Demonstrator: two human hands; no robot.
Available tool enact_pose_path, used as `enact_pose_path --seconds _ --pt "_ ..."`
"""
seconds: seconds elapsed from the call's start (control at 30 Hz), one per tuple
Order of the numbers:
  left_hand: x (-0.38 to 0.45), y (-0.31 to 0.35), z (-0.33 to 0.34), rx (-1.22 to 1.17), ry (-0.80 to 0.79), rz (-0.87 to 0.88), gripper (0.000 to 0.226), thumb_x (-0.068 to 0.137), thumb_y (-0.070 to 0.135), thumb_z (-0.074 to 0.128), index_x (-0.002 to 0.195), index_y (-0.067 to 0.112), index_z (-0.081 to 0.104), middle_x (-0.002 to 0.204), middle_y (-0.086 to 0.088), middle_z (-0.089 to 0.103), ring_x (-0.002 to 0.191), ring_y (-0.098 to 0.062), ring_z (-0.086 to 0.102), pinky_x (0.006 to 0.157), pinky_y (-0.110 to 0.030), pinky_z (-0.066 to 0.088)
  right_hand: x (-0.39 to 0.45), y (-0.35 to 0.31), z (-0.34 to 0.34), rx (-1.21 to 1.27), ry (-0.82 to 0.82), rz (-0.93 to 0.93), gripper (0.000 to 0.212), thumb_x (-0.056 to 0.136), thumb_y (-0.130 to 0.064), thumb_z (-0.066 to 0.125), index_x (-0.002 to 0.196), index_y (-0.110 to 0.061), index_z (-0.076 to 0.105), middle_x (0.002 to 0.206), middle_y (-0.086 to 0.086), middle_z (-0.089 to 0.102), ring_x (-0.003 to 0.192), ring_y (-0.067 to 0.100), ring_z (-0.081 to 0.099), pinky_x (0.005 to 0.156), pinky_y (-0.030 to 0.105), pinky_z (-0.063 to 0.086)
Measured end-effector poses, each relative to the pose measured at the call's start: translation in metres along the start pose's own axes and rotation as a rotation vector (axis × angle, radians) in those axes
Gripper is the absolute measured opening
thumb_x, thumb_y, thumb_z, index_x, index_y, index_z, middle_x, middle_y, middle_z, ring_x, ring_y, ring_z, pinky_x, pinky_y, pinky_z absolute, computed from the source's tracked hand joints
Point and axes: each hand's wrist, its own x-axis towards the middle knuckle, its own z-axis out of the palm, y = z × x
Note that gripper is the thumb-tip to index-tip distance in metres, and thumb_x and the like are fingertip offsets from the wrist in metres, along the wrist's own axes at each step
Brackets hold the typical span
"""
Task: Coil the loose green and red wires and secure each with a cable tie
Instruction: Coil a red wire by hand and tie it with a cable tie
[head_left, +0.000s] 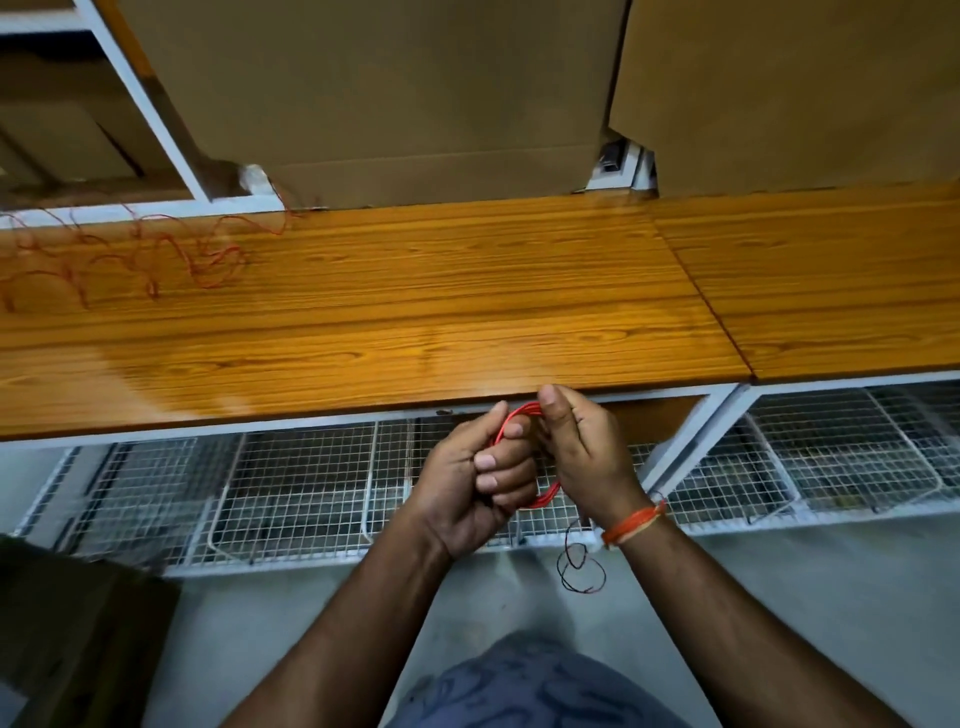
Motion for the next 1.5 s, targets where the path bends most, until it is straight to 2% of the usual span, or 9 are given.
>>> enact_pose_path --seconds 0.2,0.4,0.57,0.73,0.87,1.0,1.13,1.23,1.5 --pt "0.004 -0.009 0.014 0.031 0.025 0.088 0.042 0.107 0.036 0.036 0.077 0.012 0.052 0.039 0.011 0.035 0.030 -0.002 0.033 0.034 -0.016 0.030 0.001 -0.002 0.004 0.324 -0.023 0.136 0.059 0.097 -0.068 0.044 0.074 -0.016 0.055 0.067 0.012 0.050 0.064 0.024 0.046 0.055 0.051 0.036" --pt "0.006 -0.013 0.015 -0.031 0.154 0.289 0.042 0.102 0.037 0.038 0.067 0.017 0.048 0.040 0.010 0.030 0.031 -0.002 0.026 0.035 -0.017 0.019 -0.001 -0.002 0.015 0.544 -0.062 0.255 0.068 0.099 -0.061 0.049 0.092 0.006 0.057 0.073 0.017 0.057 0.062 0.022 0.054 0.052 0.027 0.044" --pt "-0.013 0.025 0.001 -0.139 0.254 0.410 0.042 0.106 0.037 0.037 0.068 0.021 0.046 0.043 0.012 0.029 0.033 -0.001 0.024 0.038 -0.018 0.011 -0.015 0.027 -0.008 0.168 -0.293 0.201 0.018 0.104 -0.029 0.057 0.097 -0.013 0.063 0.077 -0.006 0.060 0.070 0.008 0.057 0.065 0.022 0.047" --pt "-0.033 0.056 -0.018 -0.224 0.323 0.561 0.040 0.109 0.033 0.035 0.072 0.022 0.045 0.046 0.011 0.031 0.036 -0.002 0.025 0.036 -0.017 0.016 -0.033 0.047 -0.019 0.116 -0.126 0.219 0.011 0.098 -0.008 0.065 0.096 -0.017 0.070 0.087 0.003 0.068 0.085 0.009 0.065 0.079 0.030 0.051" --pt "-0.040 0.065 -0.029 -0.116 0.420 0.685 0.039 0.111 0.036 0.031 0.078 0.021 0.044 0.051 0.011 0.036 0.040 -0.003 0.031 0.039 -0.017 0.025 -0.034 0.028 -0.008 -0.216 -0.231 -0.102 0.010 0.097 -0.015 0.069 0.098 -0.023 0.075 0.091 -0.016 0.068 0.091 0.004 0.063 0.076 0.028 0.050" --pt "-0.040 0.055 -0.033 0.324 0.547 0.771 0.037 0.113 0.034 0.029 0.084 0.016 0.045 0.057 0.003 0.052 0.049 -0.011 0.049 0.049 -0.022 0.043 -0.021 -0.019 0.017 -0.370 -0.309 -0.501 0.015 0.099 -0.024 0.065 0.101 -0.014 0.076 0.090 -0.003 0.066 0.086 0.016 0.057 0.072 0.034 0.046" --pt "-0.043 0.039 -0.031 0.768 0.532 0.720 0.049 0.114 0.030 0.023 0.087 -0.002 0.050 0.056 -0.002 0.062 0.046 -0.012 0.056 0.046 -0.021 0.045 -0.004 -0.056 0.029 -0.361 -0.280 -0.610 0.015 0.098 -0.023 0.069 0.103 -0.011 0.076 0.088 0.004 0.064 0.083 0.020 0.055 0.072 0.032 0.042" --pt "-0.046 0.030 -0.035 0.953 0.472 0.681 0.053 0.112 0.040 0.030 0.076 0.007 0.051 0.053 -0.002 0.051 0.045 -0.015 0.044 0.045 -0.026 0.035 0.007 -0.071 0.030 -0.287 -0.266 -0.565 0.011 0.094 -0.016 0.072 0.103 -0.011 0.076 0.090 0.002 0.068 0.086 0.018 0.061 0.078 0.029 0.046" --pt "-0.063 0.030 -0.033 0.820 0.217 0.437 0.035 0.100 0.041 0.043 0.079 0.013 0.047 0.054 0.007 0.030 0.045 -0.007 0.021 0.042 -0.018 0.020 0.018 -0.060 0.020 -0.142 -0.275 -0.265 0.011 0.089 -0.017 0.078 0.100 -0.014 0.076 0.094 -0.009 0.071 0.092 0.007 0.067 0.078 0.025 0.053"
